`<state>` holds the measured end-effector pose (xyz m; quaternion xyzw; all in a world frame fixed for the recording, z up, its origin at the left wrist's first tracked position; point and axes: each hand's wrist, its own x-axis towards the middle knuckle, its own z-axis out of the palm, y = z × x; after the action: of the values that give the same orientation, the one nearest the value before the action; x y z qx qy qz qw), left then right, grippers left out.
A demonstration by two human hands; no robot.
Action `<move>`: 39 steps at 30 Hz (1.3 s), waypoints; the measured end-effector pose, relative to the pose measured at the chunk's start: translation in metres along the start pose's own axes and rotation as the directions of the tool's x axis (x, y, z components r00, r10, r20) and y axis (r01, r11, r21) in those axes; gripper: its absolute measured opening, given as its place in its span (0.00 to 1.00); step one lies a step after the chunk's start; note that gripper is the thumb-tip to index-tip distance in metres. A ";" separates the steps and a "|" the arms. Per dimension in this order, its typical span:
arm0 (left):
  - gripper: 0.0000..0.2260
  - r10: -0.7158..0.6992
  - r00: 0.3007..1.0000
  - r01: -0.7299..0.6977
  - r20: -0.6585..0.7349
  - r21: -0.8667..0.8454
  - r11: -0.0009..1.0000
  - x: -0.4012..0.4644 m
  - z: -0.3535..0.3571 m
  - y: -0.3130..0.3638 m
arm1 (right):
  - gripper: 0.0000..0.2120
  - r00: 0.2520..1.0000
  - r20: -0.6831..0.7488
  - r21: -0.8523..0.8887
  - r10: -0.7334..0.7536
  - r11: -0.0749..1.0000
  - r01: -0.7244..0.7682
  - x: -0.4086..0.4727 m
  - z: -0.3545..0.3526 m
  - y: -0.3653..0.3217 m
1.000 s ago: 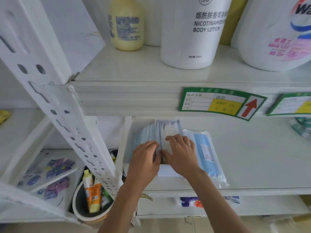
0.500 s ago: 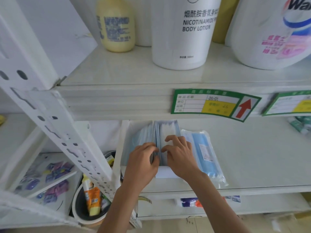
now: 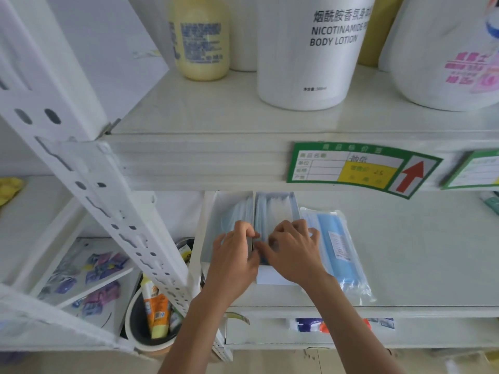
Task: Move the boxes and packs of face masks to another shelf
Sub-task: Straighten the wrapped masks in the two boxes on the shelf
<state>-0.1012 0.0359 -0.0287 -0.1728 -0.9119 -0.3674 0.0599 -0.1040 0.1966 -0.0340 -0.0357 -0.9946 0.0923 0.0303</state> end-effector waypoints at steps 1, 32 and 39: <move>0.17 0.000 1.000 0.000 -0.003 0.002 1.000 0.001 0.001 0.000 | 0.25 1.000 0.003 -0.003 0.001 1.000 -0.001 0.000 0.000 0.000; 0.22 -0.256 0.870 0.209 -0.422 -0.155 0.966 -0.004 -0.019 0.001 | 0.16 0.935 0.014 0.197 -0.354 0.918 0.344 -0.007 -0.014 -0.049; 0.21 -0.180 0.902 0.122 -0.392 -0.168 0.978 0.004 -0.019 0.004 | 0.15 0.946 -0.005 0.111 -0.324 0.940 0.322 -0.010 -0.007 -0.052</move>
<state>-0.1035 0.0265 -0.0118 -0.0256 -0.8622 -0.4617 0.2066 -0.0967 0.1464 -0.0175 0.1302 -0.9806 0.1409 0.0405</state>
